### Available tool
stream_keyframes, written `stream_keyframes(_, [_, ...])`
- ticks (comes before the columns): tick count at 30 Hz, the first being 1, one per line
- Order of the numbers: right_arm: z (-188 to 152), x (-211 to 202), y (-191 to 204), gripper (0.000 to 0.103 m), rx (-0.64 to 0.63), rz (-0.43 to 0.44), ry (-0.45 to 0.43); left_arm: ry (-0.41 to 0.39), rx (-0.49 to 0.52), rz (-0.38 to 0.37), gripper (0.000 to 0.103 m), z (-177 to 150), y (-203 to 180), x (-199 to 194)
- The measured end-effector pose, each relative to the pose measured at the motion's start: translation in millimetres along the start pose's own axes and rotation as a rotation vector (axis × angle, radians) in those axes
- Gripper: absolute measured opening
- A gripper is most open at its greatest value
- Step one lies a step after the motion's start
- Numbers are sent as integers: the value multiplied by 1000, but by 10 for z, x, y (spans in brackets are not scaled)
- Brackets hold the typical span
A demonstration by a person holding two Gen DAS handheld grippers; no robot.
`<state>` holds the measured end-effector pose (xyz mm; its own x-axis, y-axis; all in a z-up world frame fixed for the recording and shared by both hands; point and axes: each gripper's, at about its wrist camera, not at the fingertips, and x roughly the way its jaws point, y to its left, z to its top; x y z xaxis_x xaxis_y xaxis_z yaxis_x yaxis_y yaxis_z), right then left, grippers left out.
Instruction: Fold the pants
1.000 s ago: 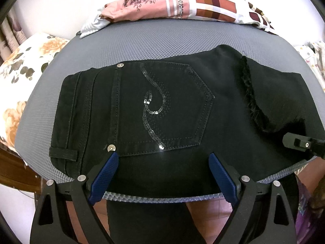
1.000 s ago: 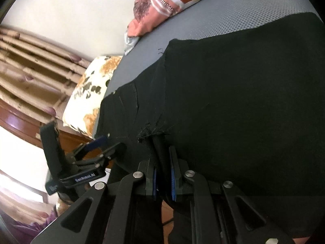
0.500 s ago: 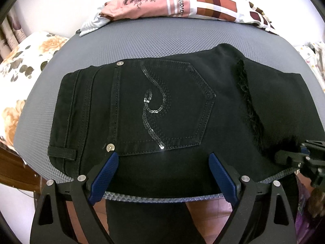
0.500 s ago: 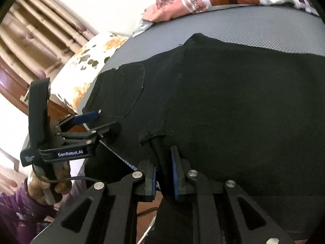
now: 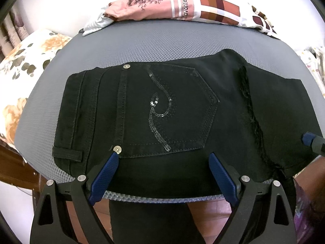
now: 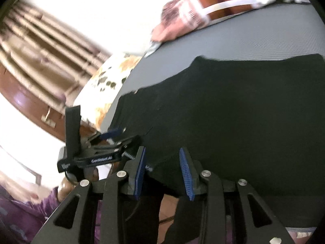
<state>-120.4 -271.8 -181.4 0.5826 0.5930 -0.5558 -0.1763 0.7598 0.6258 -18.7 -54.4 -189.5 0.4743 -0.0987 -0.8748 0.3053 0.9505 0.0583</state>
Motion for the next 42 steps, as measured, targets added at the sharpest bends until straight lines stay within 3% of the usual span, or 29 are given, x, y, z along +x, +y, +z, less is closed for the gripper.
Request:
stream_keyframes(5, [-114, 136, 130, 20, -82, -45, 46, -2, -4, -6, 90, 0, -6, -17])
stream_keyframes(10, [-160, 349, 165, 16, -135, -92, 106, 6, 2, -8, 90, -10, -15, -4])
stream_keyframes(17, [40, -131, -159, 16, 65, 11, -43, -17, 2, -10, 90, 15, -9, -69])
stream_keyframes(20, [48, -231, -92, 17, 40, 18, -55, -5, -16, -22, 90, 22, 20, -49])
stream_keyframes(25, [-81, -77, 109, 17, -29, 42, 12, 4, -40, -45, 90, 28, 50, -51])
stream_keyframes(29, [-159, 190, -43, 16, 17, 18, 108, 7, -42, -53, 90, 41, 64, -76])
stream_keyframes(35, [49, -375, -528, 17, 249, 164, -101, -31, -79, -58, 90, 113, 269, -300])
stream_keyframes(38, [58, -616, -595, 17, 237, 141, -124, -37, -124, -88, 90, 115, 416, -391])
stream_keyframes(42, [-26, -801, -689, 21, 282, 222, -112, -19, -158, -162, 90, 52, 526, -405])
